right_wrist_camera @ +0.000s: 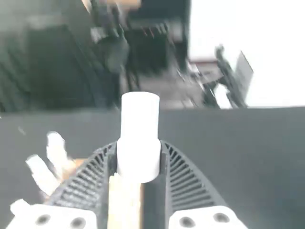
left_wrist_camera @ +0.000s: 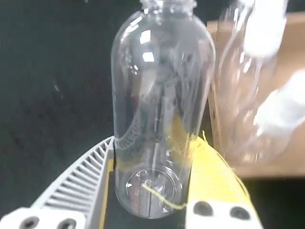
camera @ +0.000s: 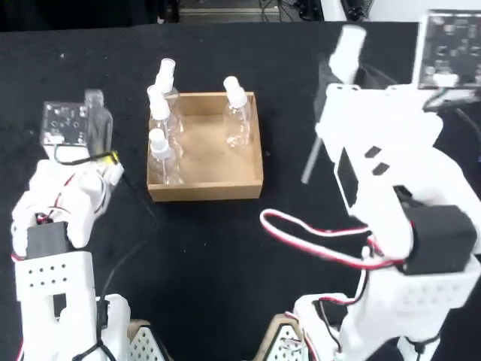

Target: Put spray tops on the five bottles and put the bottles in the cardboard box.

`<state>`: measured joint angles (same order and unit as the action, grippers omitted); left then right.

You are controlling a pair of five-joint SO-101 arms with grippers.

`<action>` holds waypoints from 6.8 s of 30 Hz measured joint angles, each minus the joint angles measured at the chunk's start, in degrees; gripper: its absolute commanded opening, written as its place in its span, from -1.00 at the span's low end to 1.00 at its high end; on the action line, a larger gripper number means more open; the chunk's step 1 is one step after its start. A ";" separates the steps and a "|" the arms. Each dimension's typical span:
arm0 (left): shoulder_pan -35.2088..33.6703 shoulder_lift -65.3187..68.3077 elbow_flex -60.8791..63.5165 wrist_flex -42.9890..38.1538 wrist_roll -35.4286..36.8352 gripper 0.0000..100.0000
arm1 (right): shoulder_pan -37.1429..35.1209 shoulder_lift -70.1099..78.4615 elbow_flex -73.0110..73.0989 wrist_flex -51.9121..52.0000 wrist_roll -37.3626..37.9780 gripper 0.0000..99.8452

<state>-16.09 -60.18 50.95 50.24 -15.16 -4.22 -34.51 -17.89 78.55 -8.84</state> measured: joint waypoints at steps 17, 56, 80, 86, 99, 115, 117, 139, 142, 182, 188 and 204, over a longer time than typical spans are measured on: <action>24.97 0.00 -14.59 0.00 0.00 -0.93 | 4.31 -0.35 -1.05 -10.73 -1.67 -0.98; 54.33 -0.18 27.16 -54.51 0.00 -0.94 | 9.49 -7.82 -1.14 -10.90 -10.02 -0.98; 59.43 -0.18 44.84 -84.48 0.09 -0.94 | 3.25 -31.12 25.49 -29.98 -4.13 -0.98; 58.20 -0.18 44.84 -84.31 11.25 -0.94 | -4.40 -45.98 39.91 -35.87 2.99 -0.98; 54.77 -0.18 44.84 -84.31 18.46 -0.94 | -6.95 -56.62 52.66 -45.19 1.85 -0.97; 54.77 -0.18 44.84 -80.00 19.08 -0.94 | -19.78 -49.05 55.65 -46.59 9.23 -0.98; 54.77 -0.18 44.84 -80.00 19.08 -0.94 | -19.78 -49.05 56.09 -46.59 9.32 -0.98; 54.33 -0.18 44.84 -80.00 19.08 -0.94 | -18.11 -54.51 66.46 -39.91 9.49 -0.58; 54.24 -0.18 44.84 -80.00 19.08 -0.94 | -20.48 -54.95 66.46 -35.87 9.49 -0.54; 54.24 -0.18 44.84 -80.97 19.08 -0.94 | -26.81 -68.66 77.89 -9.93 13.45 -0.17; 55.91 -0.18 44.84 -80.97 19.08 -0.94 | -26.81 -68.66 83.60 -12.66 13.45 -0.17; 56.53 -0.18 44.84 -80.97 19.08 -0.93 | -26.81 -68.66 82.90 -13.01 13.45 -0.26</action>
<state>40.44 -60.35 95.78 -30.73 3.91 -31.03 -103.16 65.01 65.54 4.62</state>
